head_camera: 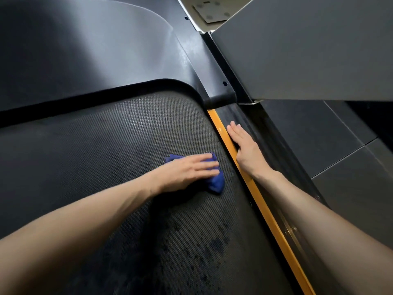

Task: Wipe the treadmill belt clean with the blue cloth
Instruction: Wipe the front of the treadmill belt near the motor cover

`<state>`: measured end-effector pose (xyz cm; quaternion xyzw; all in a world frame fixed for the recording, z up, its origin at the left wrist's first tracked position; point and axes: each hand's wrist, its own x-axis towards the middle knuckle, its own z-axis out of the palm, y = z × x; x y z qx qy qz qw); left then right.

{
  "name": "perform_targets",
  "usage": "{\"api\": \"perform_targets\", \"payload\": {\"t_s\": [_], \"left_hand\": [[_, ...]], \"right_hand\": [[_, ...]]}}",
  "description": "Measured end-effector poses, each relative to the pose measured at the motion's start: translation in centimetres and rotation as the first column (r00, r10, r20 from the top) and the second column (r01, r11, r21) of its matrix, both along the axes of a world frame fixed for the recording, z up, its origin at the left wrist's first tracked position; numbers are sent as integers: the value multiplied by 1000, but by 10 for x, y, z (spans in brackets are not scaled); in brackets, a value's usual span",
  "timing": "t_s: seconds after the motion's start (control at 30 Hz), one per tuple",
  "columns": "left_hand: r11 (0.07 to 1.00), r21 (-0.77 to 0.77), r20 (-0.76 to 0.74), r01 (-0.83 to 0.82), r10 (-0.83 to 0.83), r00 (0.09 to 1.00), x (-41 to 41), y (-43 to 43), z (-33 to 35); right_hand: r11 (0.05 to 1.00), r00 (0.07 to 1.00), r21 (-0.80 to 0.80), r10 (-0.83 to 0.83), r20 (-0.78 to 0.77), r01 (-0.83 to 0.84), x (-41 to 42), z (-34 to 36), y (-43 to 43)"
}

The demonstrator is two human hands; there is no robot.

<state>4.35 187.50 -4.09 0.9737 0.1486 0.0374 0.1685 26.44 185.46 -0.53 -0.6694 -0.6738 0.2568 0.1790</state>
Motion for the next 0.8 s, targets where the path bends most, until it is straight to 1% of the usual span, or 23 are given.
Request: {"api": "perform_targets", "payload": {"t_s": [0.03, 0.07, 0.13, 0.17, 0.2, 0.23, 0.3, 0.33, 0.37, 0.4, 0.47, 0.5, 0.53, 0.6, 0.63, 0.67, 0.7, 0.73, 0.77, 0.8], "left_hand": [[995, 16, 6, -95, 95, 995, 2, 12, 2], [972, 5, 27, -235, 235, 972, 5, 27, 5], [852, 17, 103, -523, 519, 849, 6, 53, 4], [794, 27, 127, -607, 599, 790, 9, 57, 5], [786, 6, 144, -618, 611, 778, 14, 53, 6], [825, -44, 179, -564, 562, 808, 20, 44, 4], [932, -135, 226, -335, 358, 906, 28, 11, -1], [964, -193, 189, -185, 222, 957, 28, -9, -3], [974, -222, 158, -42, 79, 984, 26, -25, -4], [969, -239, 131, 61, -31, 991, 24, -33, -6], [943, -237, 98, 234, -216, 971, 22, -25, -9], [944, -231, 97, 238, -221, 971, 20, -11, -9], [950, -236, 74, 204, -192, 979, 18, 6, -10], [980, -198, 130, -7, 34, 991, 8, 43, -9], [974, -173, 164, -145, 174, 971, 5, 57, -8], [943, -154, 155, -296, 319, 935, 3, 67, -7], [903, -132, 149, -408, 426, 893, 7, 67, -6], [883, -132, 168, -450, 468, 868, 14, 60, -6], [893, -156, 200, -421, 447, 872, 17, 47, -6], [934, -160, 225, -321, 351, 909, 20, 29, -7]], "right_hand": [[1000, 1000, -6, 1, -7, -1, 0, 0, 0], [1000, 1000, -15, 2, -17, -3, 0, 1, -1], [1000, 999, -22, 2, -41, -3, 0, 1, -1], [1000, 999, -23, 3, -51, -4, 0, 1, -1], [1000, 998, -26, 5, -59, -6, 0, 1, -1], [1000, 998, -24, 7, -59, -8, 0, 2, -1], [1000, 999, 7, 6, -45, -6, -1, 2, -1], [1000, 999, 25, 8, -41, -7, -1, 1, -1], [999, 999, 40, 10, -42, -8, -2, 1, -1], [999, 999, 48, 9, -47, -7, -2, 0, -1], [999, 999, 53, -8, -44, 10, -2, -1, -3], [998, 999, 58, -10, -36, 12, -2, -1, -3], [998, 1000, 59, -11, -30, 13, -2, -2, -2], [999, 999, 43, -8, -32, 9, -1, -2, -2], [999, 999, 36, -6, -42, 8, -1, -3, -2], [999, 999, 38, -3, -51, 5, -2, -3, -2], [999, 999, 51, 1, -53, 2, -2, -4, -2], [998, 999, 64, 3, -49, 0, -1, -5, -2], [997, 999, 75, 3, -42, 0, 0, -6, -2], [996, 1000, 87, 1, -31, 1, 1, -8, -2]]}}
